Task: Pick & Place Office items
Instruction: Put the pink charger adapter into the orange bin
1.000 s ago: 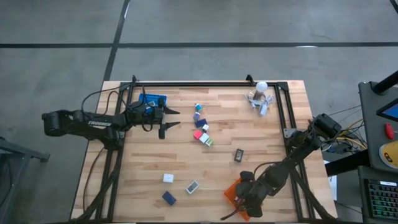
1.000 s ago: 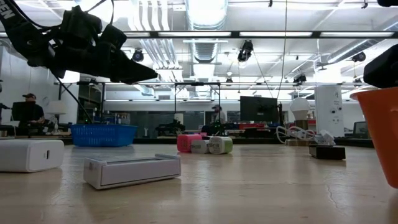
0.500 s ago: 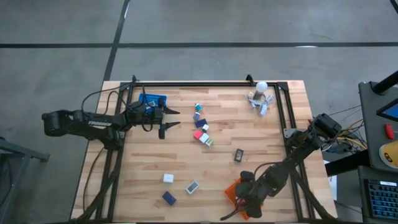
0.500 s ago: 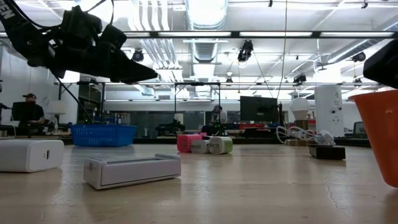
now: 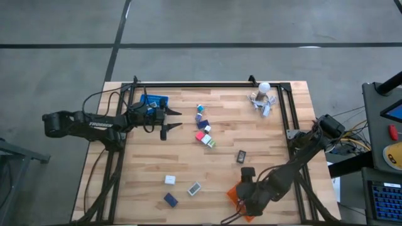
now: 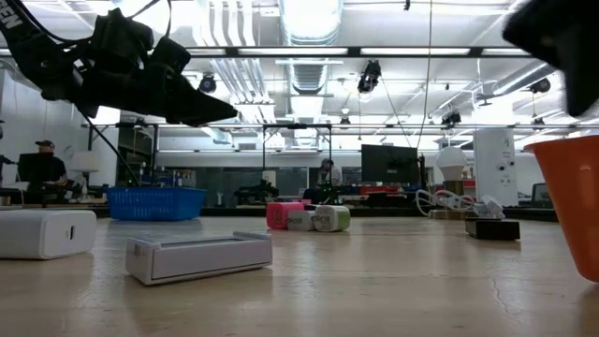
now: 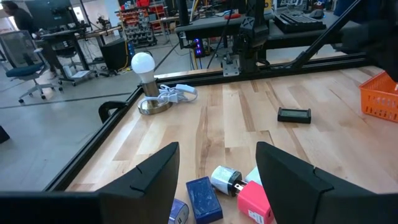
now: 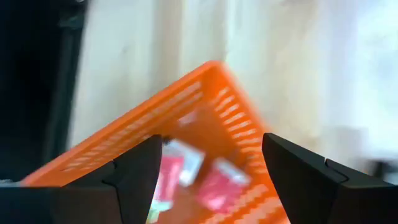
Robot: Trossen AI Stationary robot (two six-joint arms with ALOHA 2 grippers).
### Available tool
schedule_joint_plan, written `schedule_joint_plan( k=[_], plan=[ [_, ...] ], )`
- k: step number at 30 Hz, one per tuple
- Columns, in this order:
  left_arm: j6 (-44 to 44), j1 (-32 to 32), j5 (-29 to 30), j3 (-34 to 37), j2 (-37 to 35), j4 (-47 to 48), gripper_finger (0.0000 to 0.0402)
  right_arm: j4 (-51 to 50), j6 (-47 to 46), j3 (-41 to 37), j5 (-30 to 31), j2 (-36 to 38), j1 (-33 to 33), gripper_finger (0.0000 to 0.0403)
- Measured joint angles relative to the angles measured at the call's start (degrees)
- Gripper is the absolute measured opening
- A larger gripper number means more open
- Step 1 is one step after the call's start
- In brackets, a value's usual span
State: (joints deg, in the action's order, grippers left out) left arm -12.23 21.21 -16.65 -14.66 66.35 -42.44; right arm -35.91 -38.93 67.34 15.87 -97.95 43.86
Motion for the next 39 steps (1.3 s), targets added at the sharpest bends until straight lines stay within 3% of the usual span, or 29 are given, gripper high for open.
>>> schedule_joint_plan(
  k=[7,15,21,27,30,39],
  plan=[
    [0.0,0.0,0.0,0.0,0.0,0.0,0.0216,-5.45,9.99,3.38,12.11,0.06,-0.9,0.0266],
    [1.36,-0.38,-0.48,0.0,0.0,1.54,0.0216,-3.75,20.67,1.68,12.89,0.06,-7.35,0.0267],
    [1.18,-6.48,-1.06,-0.15,0.0,5.79,0.0216,0.23,27.39,-0.06,12.86,0.06,-9.78,0.026],
    [1.24,-15.09,13.17,-8.54,0.43,27.4,0.0216,3.0,30.45,-3.17,13.19,1.54,-11.51,0.0259],
    [5.74,-18.05,21.4,-13.51,1.47,34.53,0.0216,5.98,31.07,-5.74,14.52,3.41,-12.69,0.0258],
    [17.38,-21.07,21.78,-19.82,5.2,34.38,0.0216,19.89,30.76,-17.24,17.23,10.96,-14.14,0.0267]
  ],
)
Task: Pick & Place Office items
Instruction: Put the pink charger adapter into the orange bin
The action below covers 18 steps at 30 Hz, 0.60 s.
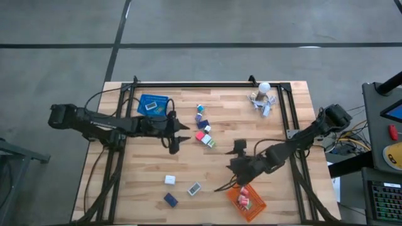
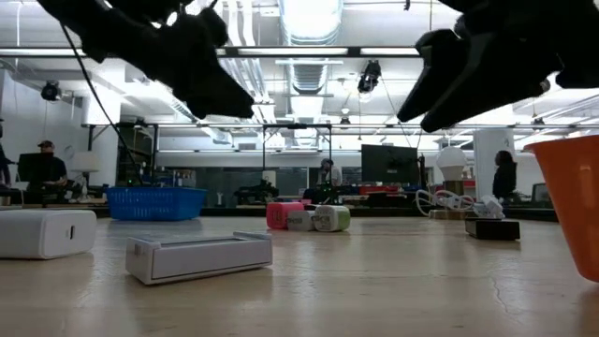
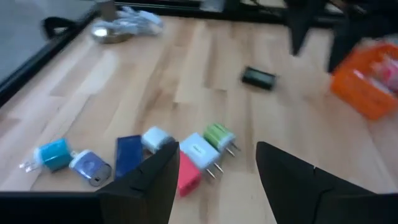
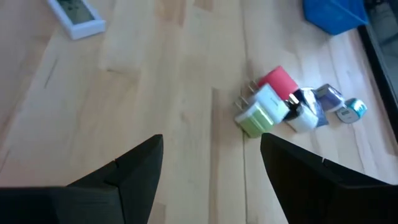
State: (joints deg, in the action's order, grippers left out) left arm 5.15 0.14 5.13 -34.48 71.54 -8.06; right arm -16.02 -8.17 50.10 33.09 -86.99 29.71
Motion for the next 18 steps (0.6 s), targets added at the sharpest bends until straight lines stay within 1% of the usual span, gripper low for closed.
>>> schedule_joint_plan(
  k=[2,5,9,12,14,18],
  plan=[
    [2.81,0.0,2.52,-0.48,1.67,0.21,0.0216,2.43,-0.56,-2.63,0.99,1.34,-0.04,0.0266],
    [8.0,0.14,2.75,-1.71,5.44,0.15,0.0216,4.24,-1.73,-6.16,1.68,3.25,-0.04,0.0263],
    [14.82,0.17,-0.79,-5.3,12.6,1.55,0.0216,6.46,-2.99,-8.9,2.02,5.59,-0.04,0.026],
    [15.69,0.16,-1.71,-10.31,18.39,6.58,0.0216,6.9,-2.96,-10.11,2.04,7.01,-0.02,0.0263],
    [15.57,0.24,-1.57,-14.3,21.7,11.8,0.0216,7.3,-2.58,-10.37,2.03,7.76,0.0,0.0265],
    [15.01,0.26,0.51,-21.78,26.73,19.62,0.0216,7.33,-1.86,-10.7,2.04,9.19,0.0,0.0265]
  ],
)
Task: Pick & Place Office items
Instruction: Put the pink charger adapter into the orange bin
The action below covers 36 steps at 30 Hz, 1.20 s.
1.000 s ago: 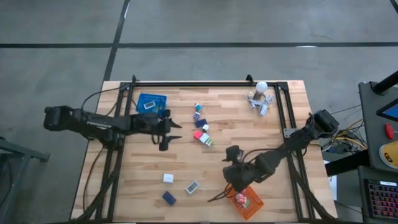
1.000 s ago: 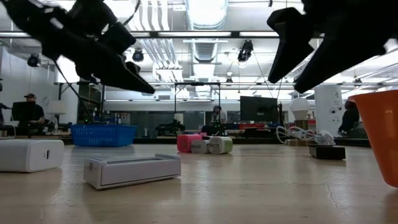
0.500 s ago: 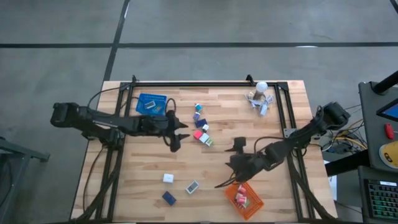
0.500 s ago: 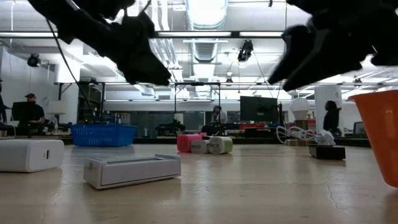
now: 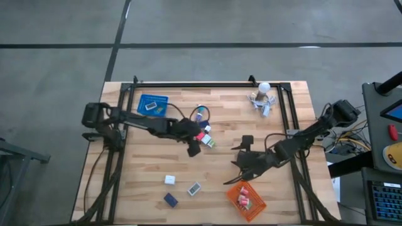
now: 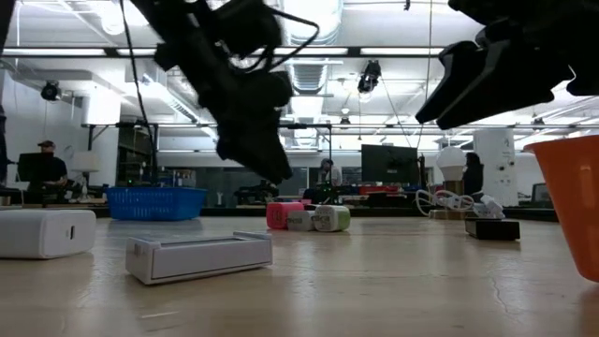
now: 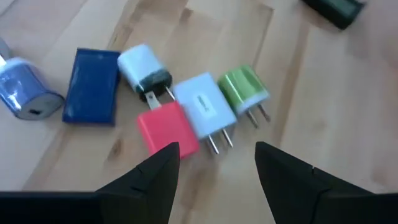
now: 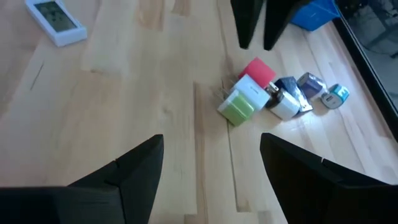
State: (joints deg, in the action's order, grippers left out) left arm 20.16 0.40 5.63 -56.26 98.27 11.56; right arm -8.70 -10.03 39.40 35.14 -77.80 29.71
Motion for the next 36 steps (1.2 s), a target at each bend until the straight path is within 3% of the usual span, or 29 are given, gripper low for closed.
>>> schedule_joint_plan(
  k=[13,36],
  plan=[
    [0.72,2.33,1.93,-10.05,8.08,10.33,0.0216,-1.17,1.53,-1.2,-0.45,2.25,0.76,0.0259],
    [1.27,4.68,0.22,-10.32,13.33,9.52,0.0216,-0.95,1.67,-1.71,-0.51,2.53,0.76,0.0256]
  ],
)
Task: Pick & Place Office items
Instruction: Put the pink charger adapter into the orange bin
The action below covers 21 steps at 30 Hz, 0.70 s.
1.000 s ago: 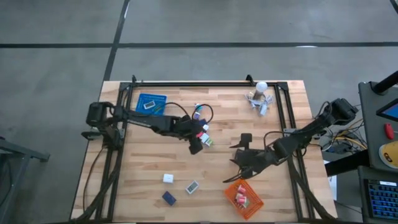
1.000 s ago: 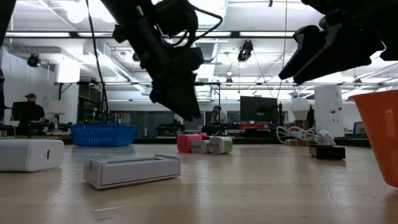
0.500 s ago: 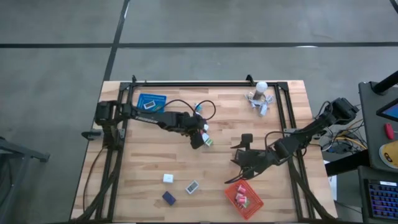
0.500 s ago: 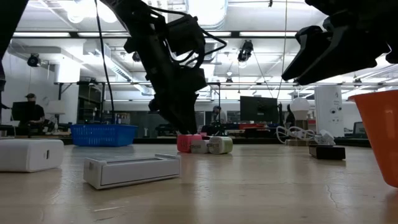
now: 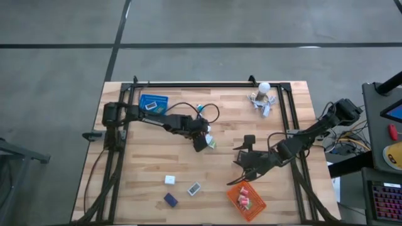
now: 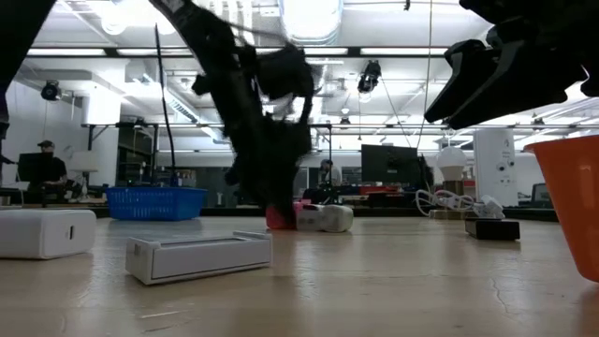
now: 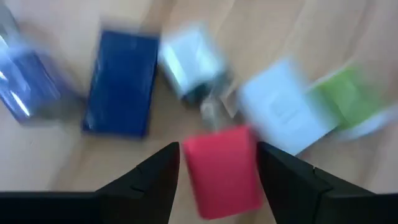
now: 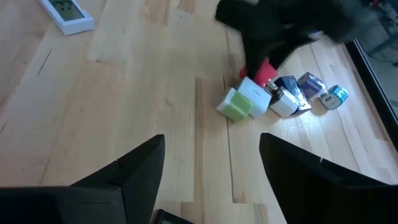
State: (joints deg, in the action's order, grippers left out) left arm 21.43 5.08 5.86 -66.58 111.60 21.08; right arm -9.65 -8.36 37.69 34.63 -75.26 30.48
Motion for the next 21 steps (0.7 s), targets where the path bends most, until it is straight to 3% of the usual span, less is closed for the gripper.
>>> schedule_joint_plan(
  k=[15,21],
  plan=[
    [-0.6,-0.11,-1.53,0.23,-0.08,0.61,0.0215,0.02,0.0,-0.01,-0.06,0.2,0.0,0.0247],
    [-1.75,-0.11,-0.54,0.28,-0.08,0.39,0.0156,0.02,-0.2,-0.02,-0.04,0.2,0.0,0.0242]
  ],
)
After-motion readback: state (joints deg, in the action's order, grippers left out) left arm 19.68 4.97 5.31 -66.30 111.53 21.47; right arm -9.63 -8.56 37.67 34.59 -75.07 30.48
